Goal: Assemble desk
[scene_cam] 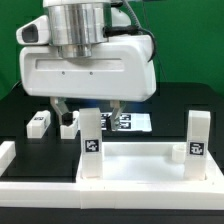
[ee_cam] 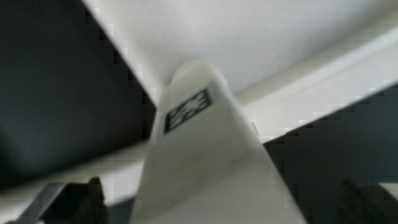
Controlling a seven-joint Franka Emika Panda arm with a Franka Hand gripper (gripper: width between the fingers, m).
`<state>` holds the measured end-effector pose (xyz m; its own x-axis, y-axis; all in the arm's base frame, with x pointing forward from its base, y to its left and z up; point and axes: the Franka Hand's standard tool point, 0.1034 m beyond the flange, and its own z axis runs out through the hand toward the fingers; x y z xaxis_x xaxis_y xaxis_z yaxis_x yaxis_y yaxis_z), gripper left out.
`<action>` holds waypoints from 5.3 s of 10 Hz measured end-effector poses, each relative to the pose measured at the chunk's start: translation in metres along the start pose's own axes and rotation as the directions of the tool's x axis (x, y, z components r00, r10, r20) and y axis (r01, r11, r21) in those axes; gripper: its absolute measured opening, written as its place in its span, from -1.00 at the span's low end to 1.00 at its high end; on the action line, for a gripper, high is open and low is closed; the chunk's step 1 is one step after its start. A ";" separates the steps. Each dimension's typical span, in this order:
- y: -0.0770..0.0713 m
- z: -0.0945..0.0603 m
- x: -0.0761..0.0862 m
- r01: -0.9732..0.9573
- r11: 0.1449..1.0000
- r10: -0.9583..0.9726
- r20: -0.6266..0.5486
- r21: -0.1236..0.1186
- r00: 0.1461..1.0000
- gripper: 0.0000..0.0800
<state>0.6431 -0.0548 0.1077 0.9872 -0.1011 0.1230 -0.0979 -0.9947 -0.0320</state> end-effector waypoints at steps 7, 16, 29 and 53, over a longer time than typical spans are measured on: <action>0.005 0.002 -0.002 0.033 0.999 -0.033 0.002 0.001 0.999 -0.29; 0.008 0.003 -0.003 -0.946 0.322 0.946 0.050 -0.045 0.319 -0.28; -0.010 -0.008 -0.011 -0.316 0.949 0.314 0.081 0.018 0.946 0.62; -0.008 0.001 -0.002 -0.885 0.465 0.884 0.058 0.016 0.465 0.56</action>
Offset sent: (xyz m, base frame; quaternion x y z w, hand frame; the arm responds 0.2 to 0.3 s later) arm 0.0000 0.0000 0.0000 0.0000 0.0000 0.0650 0.9979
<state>0.6424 -0.0466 0.1070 0.3794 -0.9248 -0.0282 -0.9175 -0.3722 -0.1400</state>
